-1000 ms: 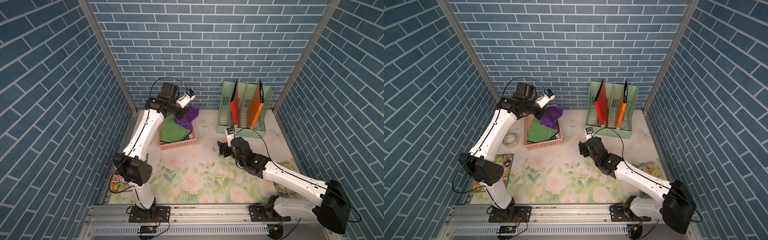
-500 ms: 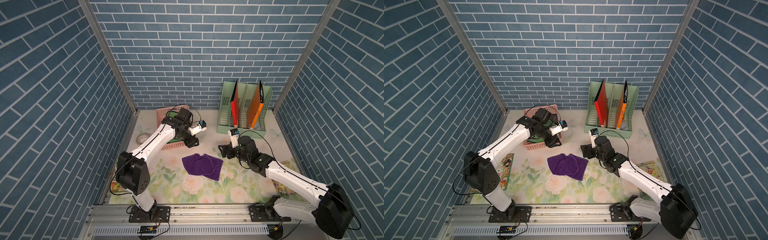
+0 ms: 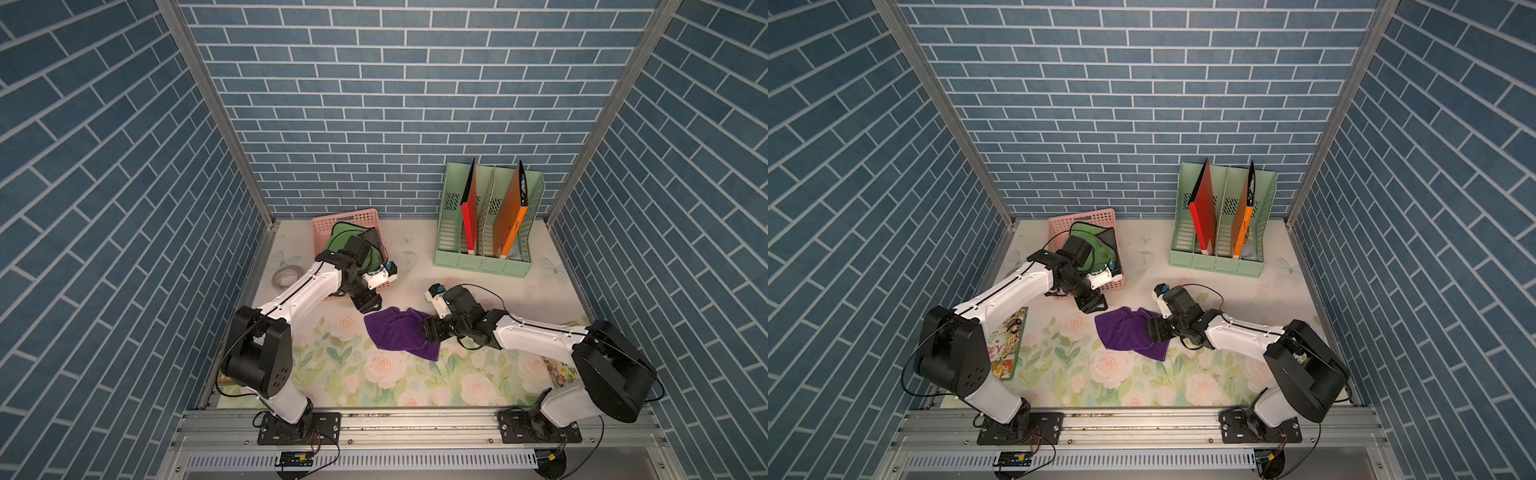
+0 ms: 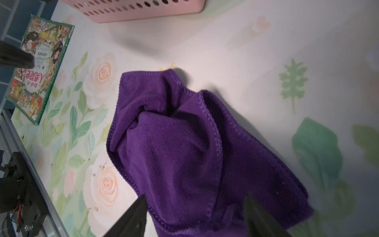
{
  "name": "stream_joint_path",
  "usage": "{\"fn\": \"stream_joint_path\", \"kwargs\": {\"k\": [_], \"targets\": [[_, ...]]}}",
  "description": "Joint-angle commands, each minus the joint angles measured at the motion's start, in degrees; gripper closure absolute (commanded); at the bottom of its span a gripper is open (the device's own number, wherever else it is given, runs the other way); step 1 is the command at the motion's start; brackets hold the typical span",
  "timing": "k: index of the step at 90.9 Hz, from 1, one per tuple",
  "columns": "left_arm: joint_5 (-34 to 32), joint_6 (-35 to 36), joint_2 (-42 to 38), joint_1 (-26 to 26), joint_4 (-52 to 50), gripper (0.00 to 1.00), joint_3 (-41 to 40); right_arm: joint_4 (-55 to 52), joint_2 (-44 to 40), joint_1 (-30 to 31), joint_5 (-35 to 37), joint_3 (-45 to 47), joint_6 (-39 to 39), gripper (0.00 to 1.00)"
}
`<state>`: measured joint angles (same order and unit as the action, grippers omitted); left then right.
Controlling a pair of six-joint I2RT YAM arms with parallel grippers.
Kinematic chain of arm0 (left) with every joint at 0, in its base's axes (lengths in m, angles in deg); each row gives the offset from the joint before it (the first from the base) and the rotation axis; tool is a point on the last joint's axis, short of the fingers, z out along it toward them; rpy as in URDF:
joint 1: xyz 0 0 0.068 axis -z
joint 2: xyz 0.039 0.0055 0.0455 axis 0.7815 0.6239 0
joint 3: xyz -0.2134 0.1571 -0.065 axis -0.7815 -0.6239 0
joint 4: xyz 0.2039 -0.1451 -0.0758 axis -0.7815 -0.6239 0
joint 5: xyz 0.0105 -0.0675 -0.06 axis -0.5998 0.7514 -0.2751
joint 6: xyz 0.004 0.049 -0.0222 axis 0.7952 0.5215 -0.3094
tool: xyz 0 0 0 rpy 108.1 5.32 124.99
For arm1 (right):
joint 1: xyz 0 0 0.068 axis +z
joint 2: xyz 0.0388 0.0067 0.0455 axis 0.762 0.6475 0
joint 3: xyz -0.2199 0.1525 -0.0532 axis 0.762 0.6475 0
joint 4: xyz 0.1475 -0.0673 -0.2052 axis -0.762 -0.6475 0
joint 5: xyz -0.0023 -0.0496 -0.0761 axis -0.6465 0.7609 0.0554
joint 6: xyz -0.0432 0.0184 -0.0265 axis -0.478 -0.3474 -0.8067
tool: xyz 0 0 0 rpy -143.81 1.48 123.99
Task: Fold the square dishcloth
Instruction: Flatten out the cleaning item at the center of the board.
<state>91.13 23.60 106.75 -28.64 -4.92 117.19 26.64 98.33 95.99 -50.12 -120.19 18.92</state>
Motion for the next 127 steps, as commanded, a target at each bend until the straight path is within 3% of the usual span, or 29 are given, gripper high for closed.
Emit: {"fn": "stream_joint_path", "kwargs": {"k": [1,35,45,68,88,104,116,127], "targets": [[-0.5,0.9,-3.0,-0.4,0.1,0.39,-0.6,3.9,2.3,-0.1,-4.2,0.5,3.7,0.36],[-1.5,1.6,-3.4,-0.4,-2.0,0.39,0.9,2.2,5.9,0.4,-8.7,-1.3,6.3,0.71],[-0.6,3.2,-3.2,-0.3,-3.8,0.39,0.9,-1.1,6.0,0.4,-8.7,-3.7,7.8,1.0],[4.4,11.2,-5.7,0.6,-6.4,0.32,-6.8,-13.9,-3.0,-1.1,-6.0,-14.6,6.7,1.0],[-0.3,18.7,-11.9,4.5,7.9,0.32,-20.6,-22.3,-5.9,-2.1,-3.1,-20.8,5.2,1.0],[0.7,18.7,-10.5,5.0,18.2,0.33,-23.3,-26.2,-7.4,-4.0,-1.6,-23.5,4.0,1.0],[-2.6,17.4,-8.8,6.9,27.0,0.37,-26.6,-28.2,-8.1,-4.9,-0.6,-25.3,3.6,1.0],[-2.7,17.5,-7.9,9.1,27.7,0.42,-27.7,-29.4,-9.1,-5.9,0.5,-26.5,3.4,1.0]]}}
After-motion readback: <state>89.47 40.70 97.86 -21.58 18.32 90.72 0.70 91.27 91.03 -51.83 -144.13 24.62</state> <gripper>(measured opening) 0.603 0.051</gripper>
